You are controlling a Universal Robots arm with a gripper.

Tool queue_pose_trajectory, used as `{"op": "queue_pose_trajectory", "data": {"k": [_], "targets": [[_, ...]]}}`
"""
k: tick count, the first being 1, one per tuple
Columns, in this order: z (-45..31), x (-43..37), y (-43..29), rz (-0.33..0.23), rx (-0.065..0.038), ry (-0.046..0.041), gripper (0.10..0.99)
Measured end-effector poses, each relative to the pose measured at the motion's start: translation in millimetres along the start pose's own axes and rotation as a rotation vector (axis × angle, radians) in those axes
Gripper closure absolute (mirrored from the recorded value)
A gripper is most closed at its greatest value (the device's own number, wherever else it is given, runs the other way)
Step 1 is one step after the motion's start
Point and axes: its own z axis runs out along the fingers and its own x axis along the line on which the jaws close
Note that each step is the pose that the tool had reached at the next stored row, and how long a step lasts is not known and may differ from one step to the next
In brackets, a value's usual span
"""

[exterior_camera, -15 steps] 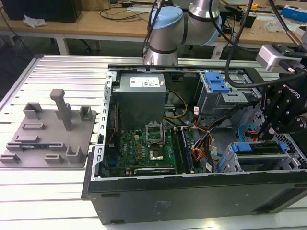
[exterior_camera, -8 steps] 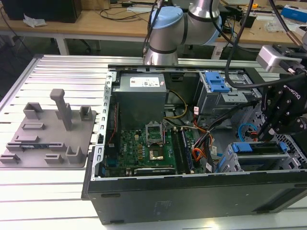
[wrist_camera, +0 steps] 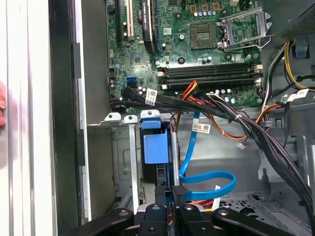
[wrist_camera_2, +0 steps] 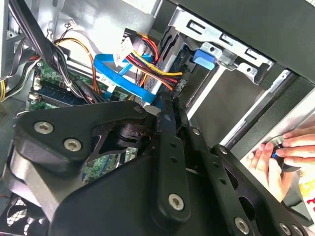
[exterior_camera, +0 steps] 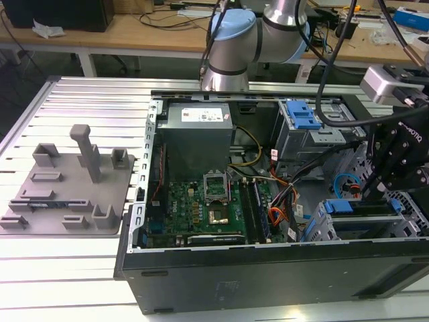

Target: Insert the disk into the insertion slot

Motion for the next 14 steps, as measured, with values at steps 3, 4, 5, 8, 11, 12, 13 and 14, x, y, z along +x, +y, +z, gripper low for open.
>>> {"op": "queue_pose_trajectory", "data": {"k": [3, 4, 5, 8, 11, 12, 13, 14], "targets": [[1.3, 0.2, -0.3, 0.000, 0.000, -0.0001, 0.922], [1.8, 0.3, -0.4, 0.000, 0.000, 0.0000, 0.922], [2.2, 0.5, -0.4, 0.000, 0.000, 0.0000, 0.922], [4.9, 0.8, -0.6, 0.000, 0.000, -0.0002, 0.922], [7.9, 0.5, -0.7, 0.000, 0.000, 0.0001, 0.922], [8.7, 0.5, -0.6, 0.001, 0.000, 0.0004, 0.922], [9.7, 0.5, -0.3, 0.001, 0.000, 0.0008, 0.922], [10.7, 0.4, 0.0, 0.001, 0.000, 0.0009, 0.922]]}}
